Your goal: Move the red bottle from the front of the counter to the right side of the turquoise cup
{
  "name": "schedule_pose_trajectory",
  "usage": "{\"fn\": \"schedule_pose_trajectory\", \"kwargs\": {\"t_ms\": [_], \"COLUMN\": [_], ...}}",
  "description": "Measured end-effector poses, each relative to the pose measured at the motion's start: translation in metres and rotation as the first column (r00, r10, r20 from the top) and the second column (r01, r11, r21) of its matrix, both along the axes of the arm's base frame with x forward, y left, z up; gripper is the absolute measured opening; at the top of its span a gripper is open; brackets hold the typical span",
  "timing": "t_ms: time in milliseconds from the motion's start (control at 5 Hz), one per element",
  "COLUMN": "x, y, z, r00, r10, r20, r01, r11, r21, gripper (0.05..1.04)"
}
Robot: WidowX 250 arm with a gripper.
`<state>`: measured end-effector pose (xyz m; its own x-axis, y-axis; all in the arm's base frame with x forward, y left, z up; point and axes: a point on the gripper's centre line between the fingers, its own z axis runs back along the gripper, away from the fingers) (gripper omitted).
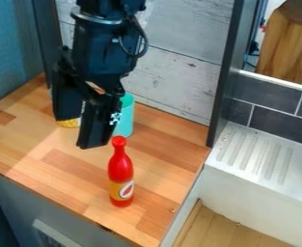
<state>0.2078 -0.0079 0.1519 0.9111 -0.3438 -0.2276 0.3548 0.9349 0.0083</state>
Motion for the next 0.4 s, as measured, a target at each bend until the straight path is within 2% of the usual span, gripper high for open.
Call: {"fn": "schedule_pose_trajectory", "kwargs": {"t_ms": [200, 400], "x": [0.000, 0.011], "y": [0.000, -0.002], "z": [-0.006, -0.020], "r00": [1.000, 1.000], "r10": [0.002, 0.003], "r20": [-0.025, -0.023], "r01": [-0.002, -0.003], "r11": [1.000, 1.000], "r21": [-0.001, -0.011], "gripper": [1.001, 1.001]}}
